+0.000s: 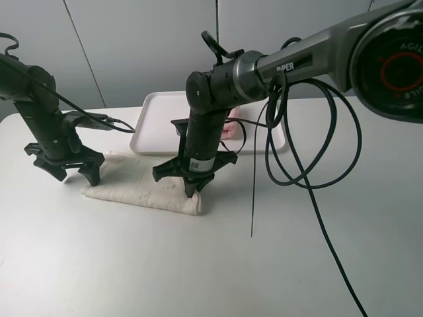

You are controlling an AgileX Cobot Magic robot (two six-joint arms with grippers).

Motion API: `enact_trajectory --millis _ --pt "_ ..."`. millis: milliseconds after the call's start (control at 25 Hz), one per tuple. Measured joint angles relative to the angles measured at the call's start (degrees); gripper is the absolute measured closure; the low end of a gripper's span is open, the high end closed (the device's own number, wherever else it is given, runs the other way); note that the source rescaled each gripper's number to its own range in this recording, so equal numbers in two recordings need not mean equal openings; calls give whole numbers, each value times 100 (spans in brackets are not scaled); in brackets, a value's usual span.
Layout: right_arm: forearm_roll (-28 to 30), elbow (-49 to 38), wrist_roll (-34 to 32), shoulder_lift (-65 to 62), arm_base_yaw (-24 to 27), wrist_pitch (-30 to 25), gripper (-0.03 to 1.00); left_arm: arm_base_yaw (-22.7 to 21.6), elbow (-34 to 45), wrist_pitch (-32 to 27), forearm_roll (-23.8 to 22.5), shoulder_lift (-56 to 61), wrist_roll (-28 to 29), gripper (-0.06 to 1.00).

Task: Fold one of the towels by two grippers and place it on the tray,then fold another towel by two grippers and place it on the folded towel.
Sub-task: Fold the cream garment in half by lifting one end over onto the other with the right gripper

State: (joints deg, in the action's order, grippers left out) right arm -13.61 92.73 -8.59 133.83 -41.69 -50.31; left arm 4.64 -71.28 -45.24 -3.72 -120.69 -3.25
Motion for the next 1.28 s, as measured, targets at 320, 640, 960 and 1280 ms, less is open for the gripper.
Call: enact_trajectory --millis 320,640,960,1280 --pt "78 -21 153 -412 0 -25 92 0 0 -9 0 0 9 -3" --pt "-867 -21 470 -677 0 44 92 0 0 -9 0 0 9 -3" --pt "-2878 -21 1511 -677 0 710 92 0 0 -19 23 0 21 -3" --pt "-4530 -21 2471 -198 0 853 92 0 0 -31 58 0 33 -3"
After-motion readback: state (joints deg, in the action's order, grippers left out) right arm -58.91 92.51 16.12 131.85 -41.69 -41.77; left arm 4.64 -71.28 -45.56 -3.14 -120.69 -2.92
